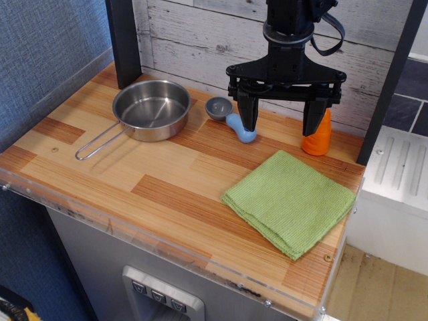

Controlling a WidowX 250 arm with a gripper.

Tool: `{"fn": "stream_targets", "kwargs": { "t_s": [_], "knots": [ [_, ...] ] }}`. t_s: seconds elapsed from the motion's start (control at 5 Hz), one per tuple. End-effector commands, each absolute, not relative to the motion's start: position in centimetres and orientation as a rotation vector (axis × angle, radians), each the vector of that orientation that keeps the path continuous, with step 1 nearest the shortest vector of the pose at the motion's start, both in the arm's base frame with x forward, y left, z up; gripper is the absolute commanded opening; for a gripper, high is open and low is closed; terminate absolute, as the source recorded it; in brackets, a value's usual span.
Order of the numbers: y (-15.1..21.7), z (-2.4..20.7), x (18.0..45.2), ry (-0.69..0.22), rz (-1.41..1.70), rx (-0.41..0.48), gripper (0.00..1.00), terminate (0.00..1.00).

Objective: Move carrot directly to the left of green cloth.

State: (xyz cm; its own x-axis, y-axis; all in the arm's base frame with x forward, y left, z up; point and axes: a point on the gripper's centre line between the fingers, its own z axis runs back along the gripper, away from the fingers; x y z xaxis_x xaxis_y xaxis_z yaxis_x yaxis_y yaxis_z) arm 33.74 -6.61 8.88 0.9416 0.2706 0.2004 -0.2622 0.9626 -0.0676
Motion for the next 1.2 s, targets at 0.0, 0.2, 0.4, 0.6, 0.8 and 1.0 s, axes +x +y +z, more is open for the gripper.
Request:
{"fn": "stream_targets", "kwargs": {
  "t_s": [0.0,0.2,0.4,0.6,0.8,1.0],
  "knots": [
    [-6.6,8.9,33.7,-0.210,0.272,-0.040,1.00,0.00],
    [-7.2,8.5,34.8,-0.234,0.233,-0.024,1.00,0.00],
    [-7.6,7.9,35.8,-0.266,0.201,-0.017,1.00,0.00],
    [-8.1,7.1,37.2,-0.329,0.143,-0.046,1.00,0.00],
    [-8.4,6.5,38.1,-0.391,0.113,-0.127,1.00,0.00],
    [-9.0,5.9,39.4,-0.438,0.071,-0.162,1.00,0.00]
  ]
}}
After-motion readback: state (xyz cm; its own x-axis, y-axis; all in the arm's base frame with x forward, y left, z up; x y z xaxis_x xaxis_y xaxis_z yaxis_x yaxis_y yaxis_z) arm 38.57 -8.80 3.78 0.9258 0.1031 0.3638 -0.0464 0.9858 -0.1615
